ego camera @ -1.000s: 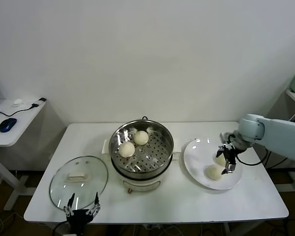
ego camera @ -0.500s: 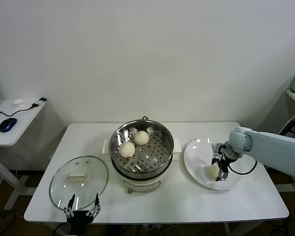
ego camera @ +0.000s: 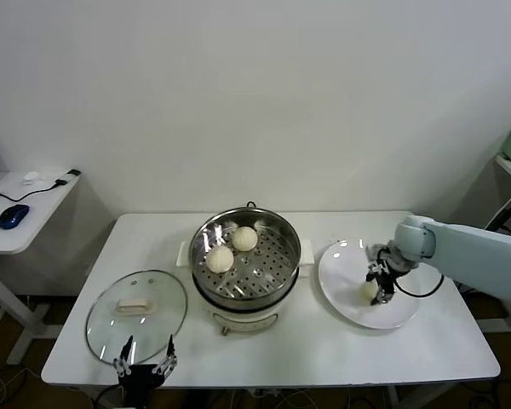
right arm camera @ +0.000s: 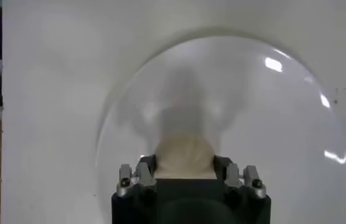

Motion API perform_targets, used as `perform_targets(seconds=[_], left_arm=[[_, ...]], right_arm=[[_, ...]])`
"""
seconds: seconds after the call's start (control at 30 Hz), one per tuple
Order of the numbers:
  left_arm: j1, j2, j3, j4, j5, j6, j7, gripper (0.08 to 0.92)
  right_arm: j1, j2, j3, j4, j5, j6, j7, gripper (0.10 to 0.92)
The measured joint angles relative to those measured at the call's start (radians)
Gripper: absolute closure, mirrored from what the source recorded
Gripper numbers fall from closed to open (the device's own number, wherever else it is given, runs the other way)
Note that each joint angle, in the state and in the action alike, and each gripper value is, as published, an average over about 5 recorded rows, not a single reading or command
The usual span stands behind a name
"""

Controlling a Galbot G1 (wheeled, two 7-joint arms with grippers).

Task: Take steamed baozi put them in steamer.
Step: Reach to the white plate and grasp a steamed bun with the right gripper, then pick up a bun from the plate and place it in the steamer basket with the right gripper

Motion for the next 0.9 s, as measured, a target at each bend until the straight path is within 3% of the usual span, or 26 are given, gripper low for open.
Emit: perform_targets(seconds=[0.53, 0.9], left_arm=[[0.001, 0.011, 0.006, -0.005, 0.007, -0.001, 0.0, 0.177], [-0.002, 0.006, 0.002, -0.003, 0.003, -0.002, -0.003, 0.177]], right_arm=[[0.466, 0.327, -0.055, 0.091, 0.115, 0.331, -0.157, 0.397], [0.381, 0.515, -0.037, 0.144, -0.071, 0.614, -0.136, 0.4]])
